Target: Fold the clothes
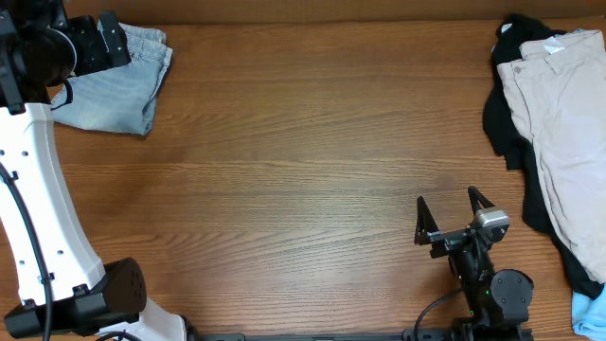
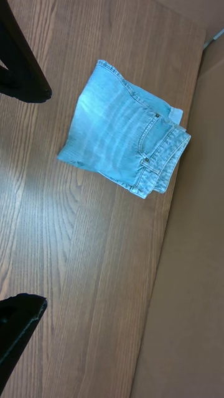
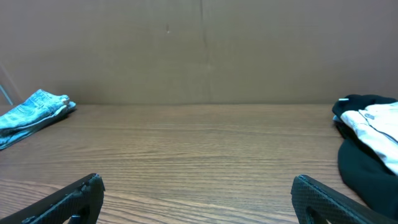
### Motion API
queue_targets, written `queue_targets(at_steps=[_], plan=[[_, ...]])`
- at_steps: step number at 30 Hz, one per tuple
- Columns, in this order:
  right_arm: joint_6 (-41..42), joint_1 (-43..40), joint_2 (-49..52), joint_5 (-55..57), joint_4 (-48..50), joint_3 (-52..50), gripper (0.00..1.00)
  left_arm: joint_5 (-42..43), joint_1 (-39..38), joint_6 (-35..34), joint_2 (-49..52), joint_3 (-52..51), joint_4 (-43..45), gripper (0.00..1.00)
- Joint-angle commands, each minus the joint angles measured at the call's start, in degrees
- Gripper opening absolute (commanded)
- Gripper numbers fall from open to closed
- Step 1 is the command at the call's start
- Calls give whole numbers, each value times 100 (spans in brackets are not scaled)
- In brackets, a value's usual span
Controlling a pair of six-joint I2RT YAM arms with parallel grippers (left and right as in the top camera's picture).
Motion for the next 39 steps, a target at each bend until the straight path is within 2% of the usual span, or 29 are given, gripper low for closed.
queue_targets(at_steps=[1, 17, 22, 28, 31, 32, 35, 39], plan=[[13, 28, -68, 42, 35, -57, 100, 44, 42, -83, 7, -7, 9, 100], [13, 28, -68, 42, 35, -57, 100, 7, 11, -79, -61, -7, 9, 100], [13, 28, -68, 42, 37, -57, 100, 2, -90, -81, -704, -455, 39, 100], [13, 28, -68, 42, 35, -57, 100, -28, -107, -59, -2179, -2435, 125, 100], [13, 28, -68, 42, 35, -57, 100, -398, -107, 26, -2955, -3578, 251, 100], [13, 28, -68, 42, 35, -57, 100, -426, -109, 26, -3493, -4332, 470, 100], [13, 28, -68, 42, 35, -57, 100, -267, -109, 20, -4330, -5619, 1263, 100], [13, 28, -68, 42, 37, -57, 100, 151, -109, -2, -5578, -7517, 2997, 100]])
